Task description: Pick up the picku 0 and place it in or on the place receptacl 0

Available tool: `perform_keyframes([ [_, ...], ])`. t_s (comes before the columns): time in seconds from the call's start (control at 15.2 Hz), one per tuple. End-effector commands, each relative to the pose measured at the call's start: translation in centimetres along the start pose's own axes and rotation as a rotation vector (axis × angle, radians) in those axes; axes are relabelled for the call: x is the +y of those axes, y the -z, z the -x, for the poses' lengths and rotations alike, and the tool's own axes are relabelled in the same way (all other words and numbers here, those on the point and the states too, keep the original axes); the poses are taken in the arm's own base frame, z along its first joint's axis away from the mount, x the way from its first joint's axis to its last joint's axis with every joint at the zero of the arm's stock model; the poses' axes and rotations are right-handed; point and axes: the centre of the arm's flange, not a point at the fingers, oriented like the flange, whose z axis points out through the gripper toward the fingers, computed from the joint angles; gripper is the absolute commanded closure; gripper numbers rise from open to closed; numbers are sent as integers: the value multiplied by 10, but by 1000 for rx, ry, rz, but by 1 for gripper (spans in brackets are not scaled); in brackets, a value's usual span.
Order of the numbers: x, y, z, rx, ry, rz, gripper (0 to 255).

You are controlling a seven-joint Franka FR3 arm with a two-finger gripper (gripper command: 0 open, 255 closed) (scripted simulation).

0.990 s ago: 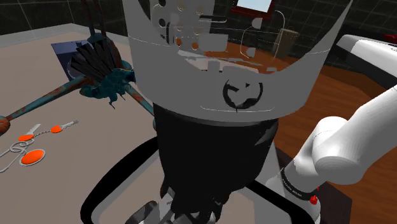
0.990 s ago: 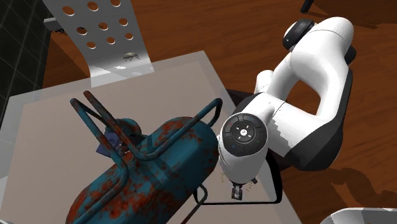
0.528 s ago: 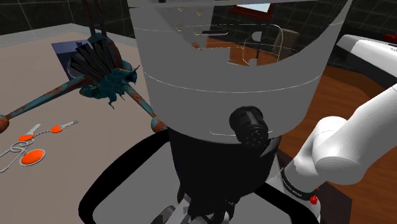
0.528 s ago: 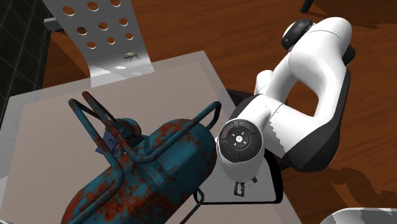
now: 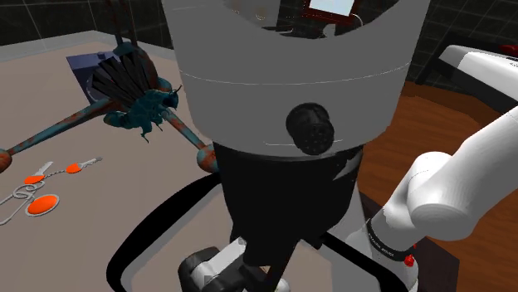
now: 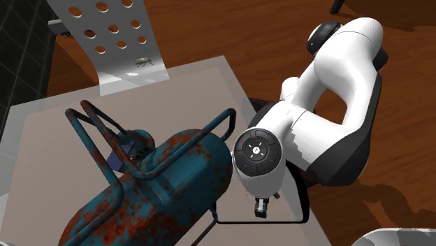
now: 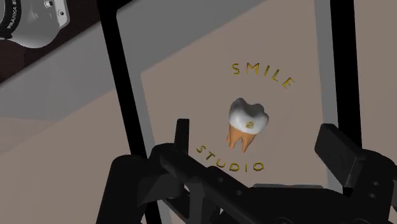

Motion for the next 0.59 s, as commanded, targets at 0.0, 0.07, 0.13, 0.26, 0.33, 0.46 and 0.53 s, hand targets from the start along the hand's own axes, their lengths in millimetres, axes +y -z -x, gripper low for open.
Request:
perform_keyframes([
  [0.0, 2, 23, -6, -10, -10, 4, 0],
  [0.07, 1, 33, -7, -10, -10, 4, 0],
  [0.13, 1, 33, -7, -10, -10, 4, 0],
  [0.26, 1, 33, -7, -10, -10, 4, 0],
  [0.33, 1, 33, -7, -10, -10, 4, 0],
  [0.46, 1, 33, -7, -10, -10, 4, 0],
  [0.53, 1, 33, -7, -10, -10, 4, 0],
])
